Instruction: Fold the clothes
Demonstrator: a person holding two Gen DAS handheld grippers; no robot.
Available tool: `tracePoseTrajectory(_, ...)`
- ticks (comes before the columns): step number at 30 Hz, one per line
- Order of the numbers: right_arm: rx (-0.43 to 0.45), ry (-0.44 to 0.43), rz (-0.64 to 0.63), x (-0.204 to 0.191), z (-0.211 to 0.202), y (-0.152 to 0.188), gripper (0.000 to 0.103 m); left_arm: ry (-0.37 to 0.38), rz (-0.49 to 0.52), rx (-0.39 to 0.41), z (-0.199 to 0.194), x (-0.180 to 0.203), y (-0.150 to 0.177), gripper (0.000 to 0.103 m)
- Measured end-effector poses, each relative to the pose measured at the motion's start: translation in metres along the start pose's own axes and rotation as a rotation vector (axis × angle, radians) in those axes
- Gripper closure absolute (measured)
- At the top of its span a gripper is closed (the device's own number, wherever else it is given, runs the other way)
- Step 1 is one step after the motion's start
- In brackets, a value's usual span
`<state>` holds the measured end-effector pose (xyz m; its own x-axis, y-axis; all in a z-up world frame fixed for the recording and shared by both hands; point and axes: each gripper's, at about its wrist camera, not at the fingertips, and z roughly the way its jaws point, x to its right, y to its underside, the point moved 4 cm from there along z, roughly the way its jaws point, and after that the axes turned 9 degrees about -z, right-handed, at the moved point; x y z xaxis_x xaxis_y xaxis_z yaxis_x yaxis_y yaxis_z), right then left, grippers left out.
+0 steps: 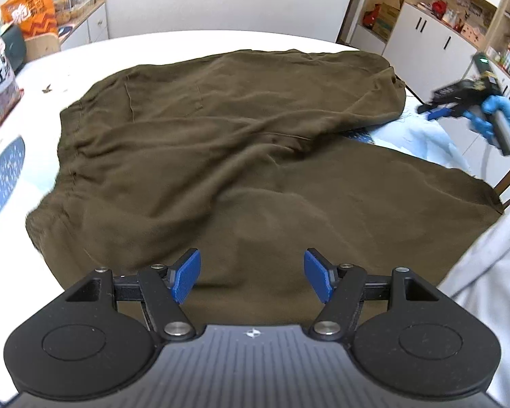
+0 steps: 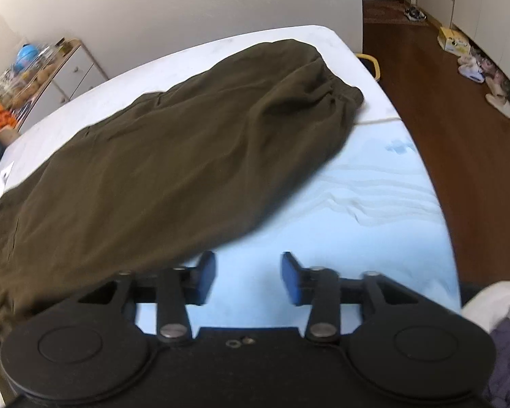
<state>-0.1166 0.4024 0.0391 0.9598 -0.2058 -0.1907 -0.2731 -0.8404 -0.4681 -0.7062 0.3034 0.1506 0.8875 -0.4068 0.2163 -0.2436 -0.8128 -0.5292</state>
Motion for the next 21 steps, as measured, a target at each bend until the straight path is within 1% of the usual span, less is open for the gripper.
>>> tracePoseTrajectory(2, 0.000, -0.004, -0.011, -0.008, -0.022, 0.023, 0.000, 0.011, 0.022, -0.005, 0.005, -0.009, -0.005, 0.036)
tracePoseTrajectory(6, -0.014, 0.021, -0.045, -0.037, -0.048, 0.066, 0.000, 0.032, 0.095, -0.011, 0.016, -0.033, -0.009, 0.036)
tracePoseTrajectory(9, -0.057, 0.041, -0.060, -0.065, -0.060, 0.105, 0.000, 0.054, 0.133, -0.018, 0.024, -0.057, -0.012, 0.036)
tracePoseTrajectory(11, -0.098, 0.072, -0.080, -0.084, -0.061, 0.131, 0.000, 0.072, 0.167, -0.033, 0.032, -0.071, -0.012, 0.036)
tracePoseTrajectory(15, -0.140, 0.177, -0.146, -0.118, -0.061, 0.172, 0.000, 0.129, 0.223, -0.096, 0.050, -0.090, -0.007, 0.036)
tracePoseTrajectory(17, -0.143, 0.196, -0.161, -0.131, -0.058, 0.189, 0.000, 0.163, 0.249, -0.126, 0.056, -0.094, -0.002, 0.036)
tracePoseTrajectory(19, -0.128, 0.209, -0.187, -0.143, -0.058, 0.204, 0.000, 0.180, 0.283, -0.134, 0.059, -0.096, 0.003, 0.036)
tracePoseTrajectory(21, -0.137, 0.234, -0.202, -0.150, -0.055, 0.217, 0.000, 0.195, 0.311, -0.140, 0.060, -0.098, 0.006, 0.036)
